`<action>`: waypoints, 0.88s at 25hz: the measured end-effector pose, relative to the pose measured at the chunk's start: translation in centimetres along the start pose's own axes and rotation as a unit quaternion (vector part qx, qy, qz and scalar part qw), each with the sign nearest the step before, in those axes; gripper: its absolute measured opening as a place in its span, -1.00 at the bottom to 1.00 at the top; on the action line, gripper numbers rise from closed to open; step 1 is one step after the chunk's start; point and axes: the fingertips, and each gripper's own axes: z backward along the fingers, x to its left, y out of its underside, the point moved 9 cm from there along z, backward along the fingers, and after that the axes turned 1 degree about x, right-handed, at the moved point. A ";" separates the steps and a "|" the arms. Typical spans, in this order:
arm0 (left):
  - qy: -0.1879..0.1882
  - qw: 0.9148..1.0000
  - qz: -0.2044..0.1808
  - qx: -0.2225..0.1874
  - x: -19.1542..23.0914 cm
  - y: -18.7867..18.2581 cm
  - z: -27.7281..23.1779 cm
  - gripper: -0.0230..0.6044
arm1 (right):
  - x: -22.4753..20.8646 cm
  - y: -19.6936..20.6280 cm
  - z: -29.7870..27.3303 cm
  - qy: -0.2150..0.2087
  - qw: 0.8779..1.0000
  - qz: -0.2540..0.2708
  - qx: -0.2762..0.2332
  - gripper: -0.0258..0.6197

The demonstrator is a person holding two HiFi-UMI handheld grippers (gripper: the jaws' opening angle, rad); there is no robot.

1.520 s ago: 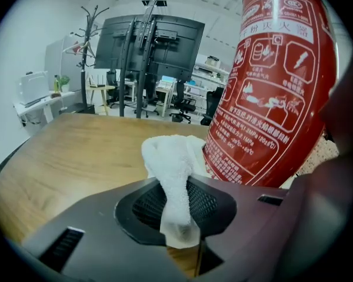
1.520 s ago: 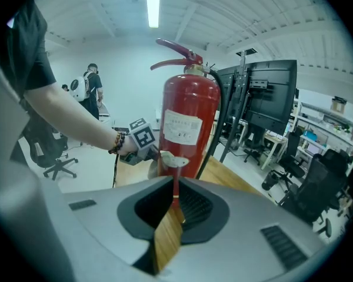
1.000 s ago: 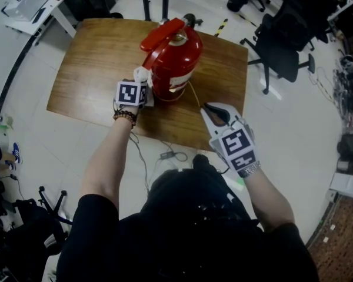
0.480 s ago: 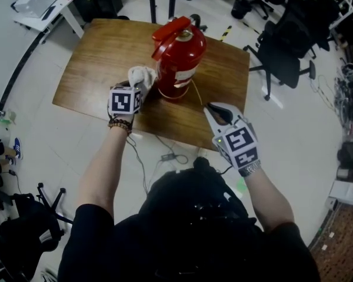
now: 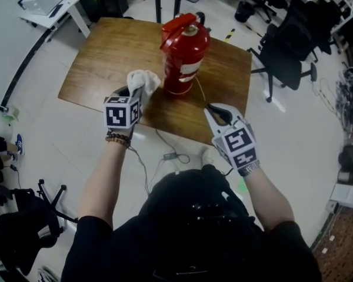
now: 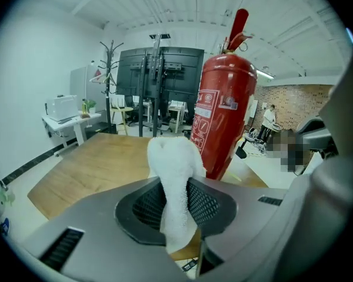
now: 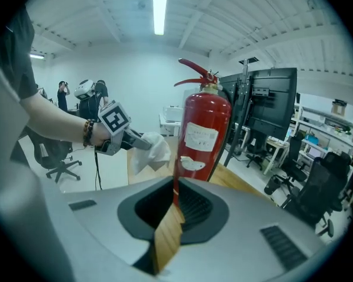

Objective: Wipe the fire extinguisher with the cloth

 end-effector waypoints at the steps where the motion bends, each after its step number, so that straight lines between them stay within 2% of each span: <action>1: 0.002 1.000 -0.001 -0.004 -0.4 0.0 0.6 -0.68 | 0.2 0.0 0.1 -0.002 1.000 0.001 -0.002 -0.80; 10: 0.009 0.999 -0.012 -0.038 -4.8 0.1 5.9 -0.68 | 1.2 -0.2 2.0 -0.020 0.999 0.007 -0.030 -0.87; 22: -0.003 0.998 -0.027 -0.048 -14.5 3.1 11.7 -0.68 | 3.1 2.5 7.8 -0.064 0.996 0.005 -0.070 -0.88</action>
